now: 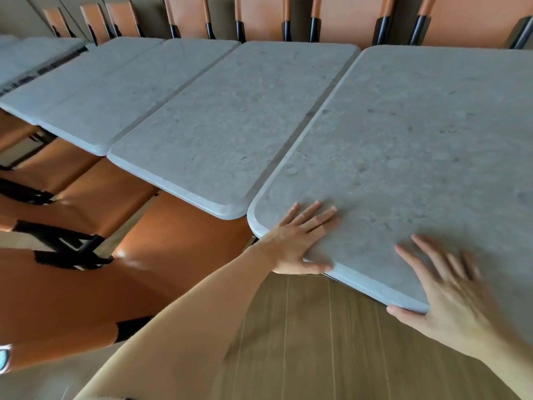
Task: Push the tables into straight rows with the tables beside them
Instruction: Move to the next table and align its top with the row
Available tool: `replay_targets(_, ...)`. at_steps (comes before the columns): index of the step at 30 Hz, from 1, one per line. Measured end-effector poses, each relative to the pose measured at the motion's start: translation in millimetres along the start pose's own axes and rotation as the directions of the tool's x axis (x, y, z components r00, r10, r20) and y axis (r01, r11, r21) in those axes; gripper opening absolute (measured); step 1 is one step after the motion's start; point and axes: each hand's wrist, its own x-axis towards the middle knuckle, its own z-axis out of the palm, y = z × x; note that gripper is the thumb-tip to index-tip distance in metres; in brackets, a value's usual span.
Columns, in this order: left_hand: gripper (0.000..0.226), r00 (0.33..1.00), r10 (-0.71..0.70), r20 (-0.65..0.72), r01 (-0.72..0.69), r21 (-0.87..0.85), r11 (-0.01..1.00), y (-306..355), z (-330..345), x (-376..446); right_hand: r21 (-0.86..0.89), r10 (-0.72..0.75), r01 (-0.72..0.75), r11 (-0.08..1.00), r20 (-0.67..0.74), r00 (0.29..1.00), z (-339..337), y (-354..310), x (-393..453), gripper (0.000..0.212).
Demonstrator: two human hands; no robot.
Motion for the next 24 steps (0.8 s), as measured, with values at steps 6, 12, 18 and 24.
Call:
replay_targets(6,0.116,0.990,0.098,0.104,-0.112,0.146,0.983,-36,-8,20,0.069,0.009,-0.009,0.998,-0.001,1.000,2,-1,6,0.113)
replay_targets(12,0.115,0.991,0.091,0.099,-0.103,0.122,0.987,-38,-8,20,0.131,0.009,-0.019,0.991,0.077,0.997,5,0,12,0.127)
replay_targets(18,0.116,0.993,0.064,0.098,-0.078,0.144,0.986,-37,-11,20,0.108,-0.010,0.007,0.994,0.026,1.000,-2,2,12,0.116)
replay_targets(24,0.115,0.997,0.073,0.021,-0.076,0.196,0.978,-36,-6,16,0.042,0.006,-0.006,0.999,-0.008,1.000,3,5,6,0.106)
